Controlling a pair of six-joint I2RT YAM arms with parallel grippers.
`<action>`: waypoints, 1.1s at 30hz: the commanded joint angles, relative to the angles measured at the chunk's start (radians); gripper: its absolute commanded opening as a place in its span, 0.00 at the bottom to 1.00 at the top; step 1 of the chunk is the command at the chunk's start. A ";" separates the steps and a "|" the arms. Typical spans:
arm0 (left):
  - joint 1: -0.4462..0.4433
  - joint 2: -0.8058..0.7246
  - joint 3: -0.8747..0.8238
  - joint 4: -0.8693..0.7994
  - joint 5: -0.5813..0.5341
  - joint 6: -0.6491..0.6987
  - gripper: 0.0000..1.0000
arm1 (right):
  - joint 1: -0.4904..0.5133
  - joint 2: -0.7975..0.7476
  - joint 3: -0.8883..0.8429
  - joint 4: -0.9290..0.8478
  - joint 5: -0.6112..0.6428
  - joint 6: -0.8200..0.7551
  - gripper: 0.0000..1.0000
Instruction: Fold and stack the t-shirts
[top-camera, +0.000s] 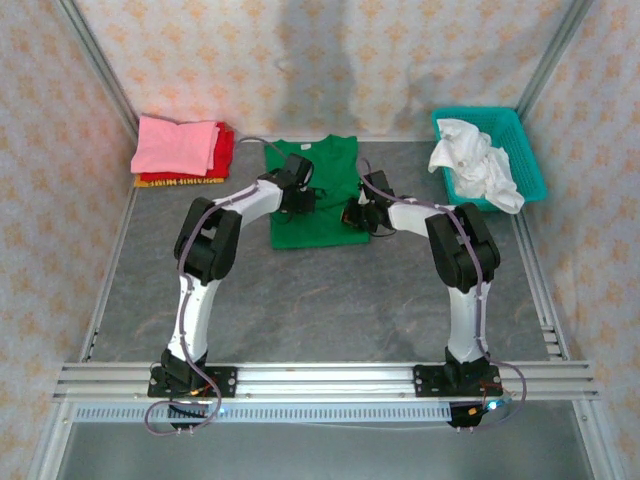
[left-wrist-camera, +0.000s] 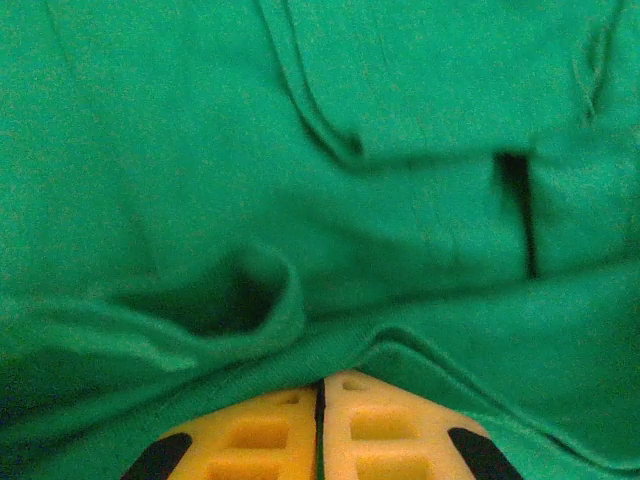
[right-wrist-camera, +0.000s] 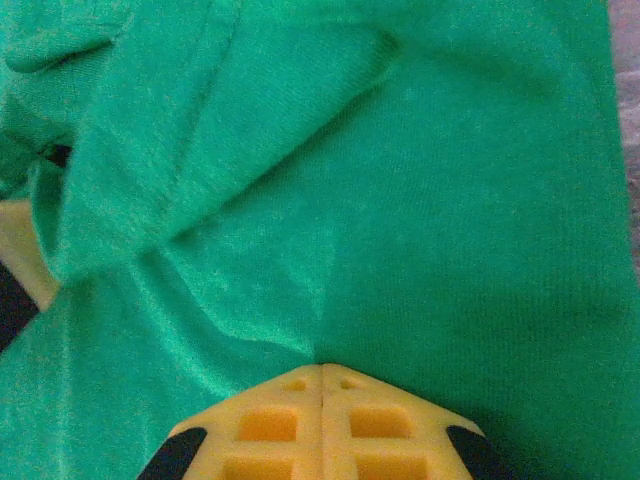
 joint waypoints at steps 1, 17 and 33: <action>0.039 0.022 0.131 -0.086 -0.055 0.061 0.09 | -0.001 0.002 -0.028 0.006 0.036 -0.001 0.00; 0.085 -0.208 0.073 -0.008 -0.036 -0.036 0.16 | -0.004 -0.072 -0.010 -0.060 0.005 -0.014 0.00; 0.007 -0.363 -0.679 0.415 0.103 -0.209 0.15 | -0.010 -0.088 -0.062 -0.084 -0.043 0.016 0.00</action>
